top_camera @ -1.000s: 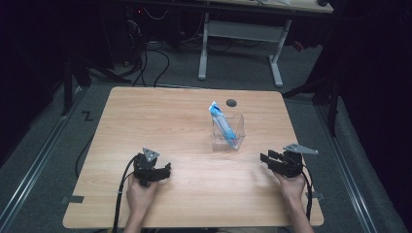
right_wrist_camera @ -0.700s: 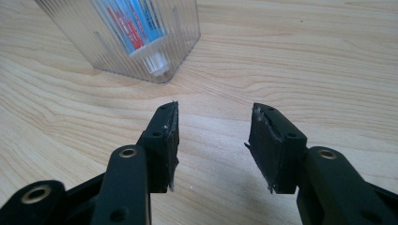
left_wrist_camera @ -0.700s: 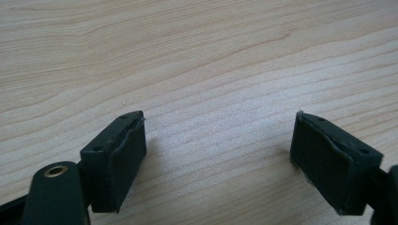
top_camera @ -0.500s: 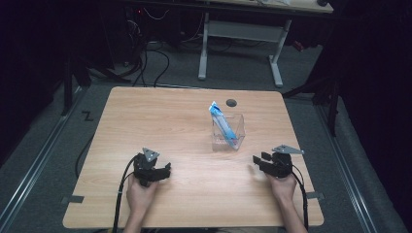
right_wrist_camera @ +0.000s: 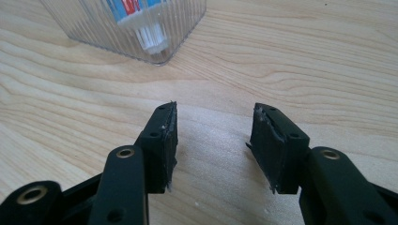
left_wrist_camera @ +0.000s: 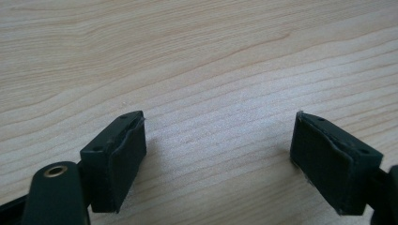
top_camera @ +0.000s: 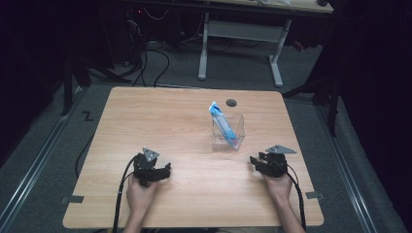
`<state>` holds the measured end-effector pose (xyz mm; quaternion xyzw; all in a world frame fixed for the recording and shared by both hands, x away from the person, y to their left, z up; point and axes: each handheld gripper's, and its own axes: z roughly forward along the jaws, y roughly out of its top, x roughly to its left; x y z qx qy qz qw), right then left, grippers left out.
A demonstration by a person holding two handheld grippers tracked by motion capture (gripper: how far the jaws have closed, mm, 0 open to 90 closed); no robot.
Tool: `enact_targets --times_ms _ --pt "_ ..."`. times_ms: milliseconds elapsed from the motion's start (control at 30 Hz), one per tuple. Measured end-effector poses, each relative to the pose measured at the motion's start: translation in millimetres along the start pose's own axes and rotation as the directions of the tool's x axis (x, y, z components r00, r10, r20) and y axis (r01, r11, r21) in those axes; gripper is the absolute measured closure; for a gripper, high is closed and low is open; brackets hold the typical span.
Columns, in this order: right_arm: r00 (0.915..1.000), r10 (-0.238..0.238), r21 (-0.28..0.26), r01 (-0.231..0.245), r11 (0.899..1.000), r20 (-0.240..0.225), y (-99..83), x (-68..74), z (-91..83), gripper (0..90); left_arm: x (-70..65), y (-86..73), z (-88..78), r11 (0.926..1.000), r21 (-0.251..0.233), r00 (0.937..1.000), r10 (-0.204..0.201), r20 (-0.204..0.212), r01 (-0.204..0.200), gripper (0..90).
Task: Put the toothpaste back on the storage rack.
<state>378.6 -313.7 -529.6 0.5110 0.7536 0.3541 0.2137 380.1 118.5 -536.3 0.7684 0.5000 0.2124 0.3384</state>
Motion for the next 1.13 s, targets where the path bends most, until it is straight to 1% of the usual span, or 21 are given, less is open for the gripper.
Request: enact_targets --times_ms 67,200,233,300,433,467,500,767,1067,1133 --pt "0.9997 -0.019 0.011 0.018 1.0 0.019 0.6 1.8 1.2 51.1 -0.1 0.0 0.1 1.0 -0.001 1.0 -0.001 0.0 0.001 19.0" --pt "0.9989 -0.034 0.026 0.033 0.999 0.033 1.0 4.2 2.4 50.3 -0.1 0.0 0.1 1.0 -0.001 1.0 -0.001 0.0 0.001 19.0" --pt "0.9983 -0.044 0.028 0.043 0.999 0.037 1.1 5.2 2.7 49.7 -0.1 0.0 0.1 1.0 -0.001 1.0 -0.001 0.0 0.001 19.0" --pt "0.9982 -0.045 0.03 0.043 0.999 0.04 1.1 5.5 2.9 46.4 -0.1 -0.1 0.0 1.0 -0.001 1.0 -0.001 0.0 0.001 19.0" --pt "0.9965 -0.056 0.03 0.054 0.998 0.062 0.8 7.7 2.7 42.7 -0.2 -0.1 0.1 1.0 -0.002 1.0 -0.001 0.001 0.001 19.0" --pt "0.9965 -0.056 0.03 0.054 0.998 0.062 0.8 7.7 2.7 42.7 -0.2 -0.1 0.1 1.0 -0.002 1.0 -0.001 0.001 0.001 19.0" --pt "0.998 -0.037 0.034 0.036 0.999 0.052 0.6 6.5 2.7 39.9 -0.2 -0.1 0.1 1.0 -0.002 1.0 0.0 0.002 0.0 19.0" --pt "0.9983 -0.039 0.037 0.037 0.999 0.044 0.5 6.8 2.8 37.7 -0.3 -0.1 0.1 1.0 -0.002 1.0 0.001 0.003 -0.001 19.0" --pt "0.9983 -0.04 0.038 0.038 0.999 0.042 0.5 6.8 2.8 37.6 -0.2 -0.1 -0.1 1.0 -0.002 0.9999 0.005 0.011 -0.005 19.0" --pt "0.9983 -0.04 0.038 0.039 0.999 0.042 0.6 6.7 3.0 37.5 -0.7 -0.1 0.1 1.0 -0.002 0.9999 0.008 0.007 -0.008 18.8"
